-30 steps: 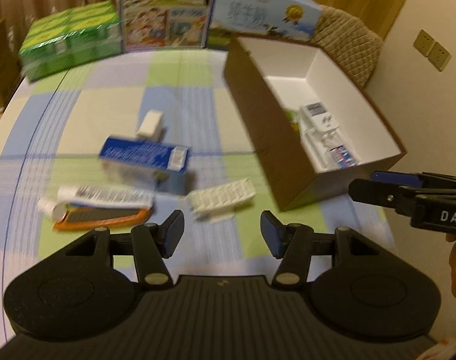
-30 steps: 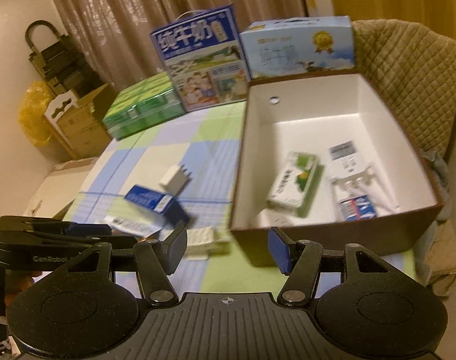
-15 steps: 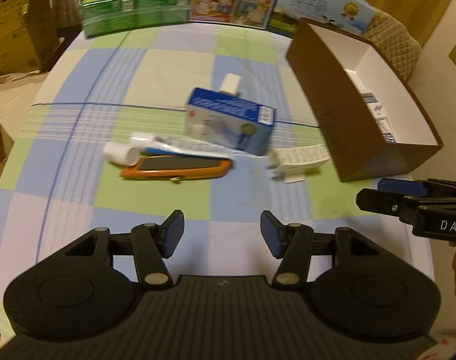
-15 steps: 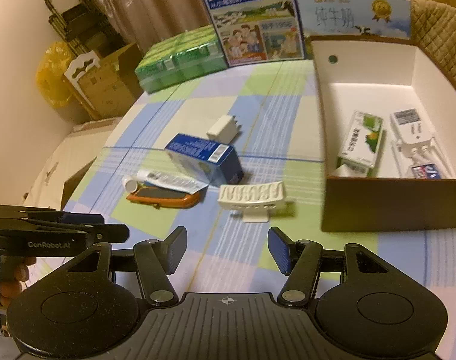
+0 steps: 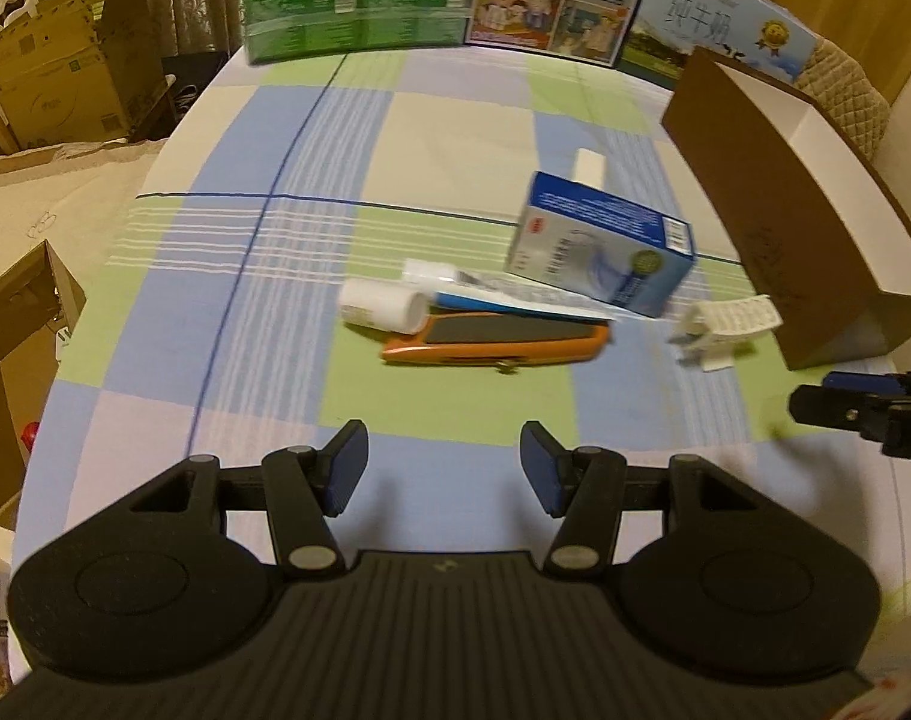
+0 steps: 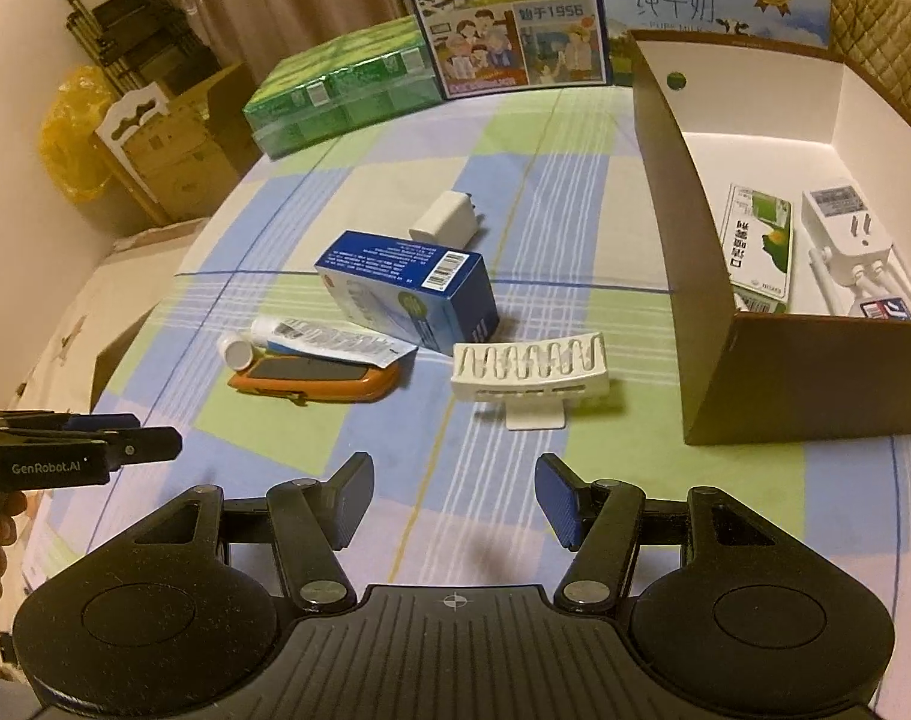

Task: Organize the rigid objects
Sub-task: 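Withdraw both grippers from the box back over the table, then grasp the white pill bottle with the left gripper while the right gripper grasps the white soap rack, then carry the pill bottle and soap rack into the brown box and release both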

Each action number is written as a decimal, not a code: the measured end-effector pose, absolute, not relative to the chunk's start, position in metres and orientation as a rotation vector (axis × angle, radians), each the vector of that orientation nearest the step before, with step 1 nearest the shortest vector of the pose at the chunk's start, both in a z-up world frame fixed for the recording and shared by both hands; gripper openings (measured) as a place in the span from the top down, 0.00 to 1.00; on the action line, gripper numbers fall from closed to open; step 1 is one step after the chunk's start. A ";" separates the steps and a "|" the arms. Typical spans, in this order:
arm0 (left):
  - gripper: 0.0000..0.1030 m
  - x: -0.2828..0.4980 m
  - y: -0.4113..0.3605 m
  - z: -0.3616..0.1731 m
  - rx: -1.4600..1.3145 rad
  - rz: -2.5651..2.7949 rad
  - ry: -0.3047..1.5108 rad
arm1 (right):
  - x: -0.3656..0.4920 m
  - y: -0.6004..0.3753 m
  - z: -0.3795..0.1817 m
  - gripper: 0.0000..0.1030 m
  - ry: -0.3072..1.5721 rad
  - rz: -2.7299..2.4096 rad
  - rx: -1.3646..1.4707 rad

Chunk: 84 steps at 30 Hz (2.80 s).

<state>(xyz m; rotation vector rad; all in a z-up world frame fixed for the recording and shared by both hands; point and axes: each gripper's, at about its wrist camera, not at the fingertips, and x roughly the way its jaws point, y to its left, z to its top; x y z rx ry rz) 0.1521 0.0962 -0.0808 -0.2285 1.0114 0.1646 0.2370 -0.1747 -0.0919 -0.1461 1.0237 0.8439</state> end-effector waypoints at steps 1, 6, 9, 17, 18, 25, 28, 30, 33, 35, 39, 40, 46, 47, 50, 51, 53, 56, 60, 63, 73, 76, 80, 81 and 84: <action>0.49 0.154 0.101 -0.083 -0.227 0.161 1.010 | 0.237 -0.173 -0.093 0.45 1.024 0.835 -0.145; 0.49 0.164 0.120 -0.089 -0.209 0.125 0.998 | 0.242 -0.165 -0.102 0.45 1.024 0.779 -0.139; 0.49 0.173 0.128 -0.094 -0.190 0.098 0.993 | 0.245 -0.160 -0.105 0.45 1.028 0.747 -0.130; 0.45 0.206 0.149 -0.112 -0.155 0.025 1.024 | 0.252 -0.152 -0.109 0.45 1.031 0.664 -0.101; 0.45 0.210 0.152 -0.115 -0.154 0.015 1.028 | 0.253 -0.153 -0.110 0.45 1.034 0.651 -0.098; 0.45 0.232 0.167 -0.126 -0.177 -0.038 1.042 | 0.259 -0.158 -0.114 0.45 1.051 0.575 -0.074; 0.45 0.240 0.170 -0.131 -0.178 -0.059 1.051 | 0.259 -0.158 -0.115 0.45 1.056 0.557 -0.069; 0.45 0.244 0.171 -0.134 -0.178 -0.071 1.053 | 0.260 -0.157 -0.115 0.45 1.057 0.551 -0.068; 0.47 0.245 0.173 -0.137 -0.183 -0.099 1.047 | 0.260 -0.155 -0.115 0.45 1.057 0.546 -0.071; 0.55 0.245 0.173 -0.139 -0.182 -0.114 1.044 | 0.260 -0.155 -0.115 0.45 1.055 0.544 -0.070; 0.60 0.243 0.175 -0.138 -0.187 -0.121 1.024 | 0.261 -0.151 -0.115 0.45 1.046 0.547 -0.069; 0.60 0.242 0.175 -0.137 -0.184 -0.111 1.023 | 0.262 -0.150 -0.115 0.45 1.043 0.549 -0.071; 0.60 0.234 0.188 -0.130 -0.217 -0.030 1.012 | 0.264 -0.137 -0.117 0.45 1.026 0.572 -0.108; 0.60 0.232 0.189 -0.129 -0.221 -0.022 1.010 | 0.264 -0.135 -0.117 0.45 1.019 0.576 -0.123; 0.60 0.229 0.192 -0.125 -0.225 -0.004 1.005 | 0.265 -0.128 -0.118 0.25 0.991 0.572 -0.184; 0.60 0.229 0.192 -0.123 -0.226 0.001 1.004 | 0.265 -0.127 -0.118 0.21 0.972 0.570 -0.198; 0.60 0.228 0.192 -0.122 -0.231 0.008 1.002 | 0.265 -0.125 -0.119 0.19 0.939 0.585 -0.219; 0.60 0.227 0.191 -0.121 -0.236 0.015 1.003 | 0.270 -0.121 -0.124 0.19 0.938 0.602 -0.244; 0.60 0.226 0.187 -0.118 -0.233 0.021 1.001 | 0.278 -0.116 -0.135 0.19 0.941 0.606 -0.276; 0.60 0.225 0.185 -0.115 -0.230 0.027 0.999 | 0.282 -0.113 -0.140 0.19 0.942 0.611 -0.298; 0.60 0.220 0.174 -0.107 -0.215 0.038 0.995 | 0.284 -0.112 -0.142 0.22 0.928 0.645 -0.321; 0.60 0.217 0.169 -0.103 -0.208 0.036 0.991 | 0.281 -0.112 -0.140 0.22 0.915 0.651 -0.334; 0.60 0.215 0.163 -0.096 -0.200 0.034 0.980 | 0.278 -0.114 -0.133 0.22 0.911 0.668 -0.320; 0.60 0.214 0.161 -0.093 -0.196 0.034 0.977 | 0.277 -0.114 -0.131 0.22 0.911 0.674 -0.318; 0.60 0.212 0.156 -0.086 -0.188 0.029 0.962 | 0.274 -0.115 -0.124 0.22 0.903 0.692 -0.311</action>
